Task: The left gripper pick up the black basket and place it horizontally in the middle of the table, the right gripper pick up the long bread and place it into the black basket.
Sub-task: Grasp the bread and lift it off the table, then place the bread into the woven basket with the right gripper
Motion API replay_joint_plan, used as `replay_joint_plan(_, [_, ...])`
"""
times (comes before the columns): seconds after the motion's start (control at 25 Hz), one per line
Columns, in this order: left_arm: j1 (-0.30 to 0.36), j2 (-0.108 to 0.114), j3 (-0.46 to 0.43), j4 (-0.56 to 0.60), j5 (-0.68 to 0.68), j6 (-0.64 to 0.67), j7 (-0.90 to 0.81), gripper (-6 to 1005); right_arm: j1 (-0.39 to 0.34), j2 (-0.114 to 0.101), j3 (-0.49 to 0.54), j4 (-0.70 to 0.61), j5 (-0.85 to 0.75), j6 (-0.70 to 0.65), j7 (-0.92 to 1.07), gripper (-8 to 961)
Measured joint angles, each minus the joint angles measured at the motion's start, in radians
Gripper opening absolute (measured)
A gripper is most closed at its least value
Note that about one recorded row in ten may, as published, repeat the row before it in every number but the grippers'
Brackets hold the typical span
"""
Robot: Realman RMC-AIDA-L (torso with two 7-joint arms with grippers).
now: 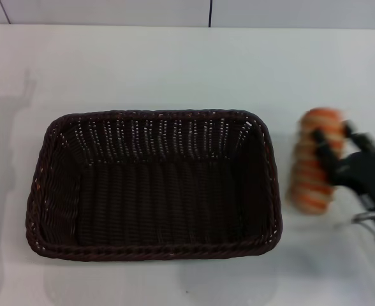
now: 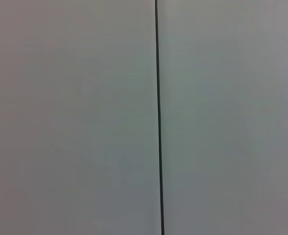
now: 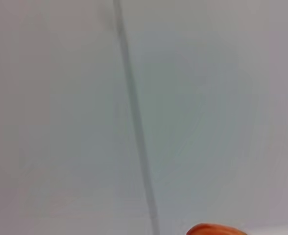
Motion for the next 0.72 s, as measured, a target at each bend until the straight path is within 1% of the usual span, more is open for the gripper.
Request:
replay_joint_plan(0.04, [0.001,0.0,0.0,-0.001,0.001,0.001,0.0,807,-0.038,0.0,0.019,-0.012,0.0,-0.117,-0.003,565])
replay_joint_plan(0.08, [0.001,0.0,0.0,-0.001,0.001,0.001,0.0,807,-0.038,0.0,0.019,-0.012,0.0,-0.117,-0.003,556])
replay_joint_plan(0.12, [0.002,0.0,0.0,-0.001,0.0,0.001,0.0,807,-0.056,0.0,0.021,-0.018,0.0,-0.195,-0.006,546])
replay_joint_plan(0.16, [0.003,0.0,0.0,-0.002,0.0,0.001,0.0,807,-0.075,0.002,0.01,-0.024,-0.013,-0.337,-0.012,537])
replay_joint_plan(0.2, [0.003,0.0,0.0,-0.002,0.0,0.001,0.0,807,-0.075,0.002,0.01,-0.024,-0.013,-0.337,-0.012,528])
replay_joint_plan(0.24, [0.004,0.0,0.0,-0.002,0.0,0.001,0.0,807,-0.081,0.002,-0.003,-0.026,-0.048,-0.454,-0.013,520])
replay_joint_plan(0.28, [0.004,0.0,0.0,-0.002,0.0,0.001,0.0,807,-0.081,0.002,-0.003,-0.026,-0.048,-0.454,-0.013,511])
replay_joint_plan(0.32, [0.004,0.0,0.0,-0.002,0.0,0.002,-0.001,807,-0.079,0.002,-0.007,-0.027,-0.077,-0.508,-0.013,503])
replay_joint_plan(0.36, [0.004,0.0,0.002,-0.002,0.0,0.002,-0.001,807,-0.064,0.003,-0.009,-0.024,-0.132,-0.578,-0.013,494])
replay_joint_plan(0.4, [0.004,-0.001,0.005,-0.002,0.0,0.002,-0.001,807,-0.054,0.004,-0.01,-0.021,-0.154,-0.595,-0.013,486])
replay_joint_plan(0.48, [0.004,-0.001,0.008,-0.002,0.0,0.002,-0.001,807,-0.017,0.005,-0.012,-0.01,-0.194,-0.602,-0.013,438])
replay_joint_plan(0.52, [0.004,-0.001,0.01,-0.002,0.0,0.002,-0.001,807,-0.017,0.005,-0.012,-0.01,-0.194,-0.602,-0.013,434])
replay_joint_plan(0.56, [0.004,-0.001,0.014,-0.003,0.0,0.003,-0.002,807,0.024,0.006,-0.015,0.001,-0.227,-0.576,-0.014,431])
replay_joint_plan(0.6, [0.004,-0.001,0.014,-0.003,0.0,0.003,-0.002,807,0.024,0.006,-0.015,0.001,-0.227,-0.576,-0.014,427])
replay_joint_plan(0.72, [0.006,-0.001,0.016,-0.004,0.0,0.004,-0.002,807,0.089,0.003,-0.018,0.019,-0.268,-0.484,-0.008,417])
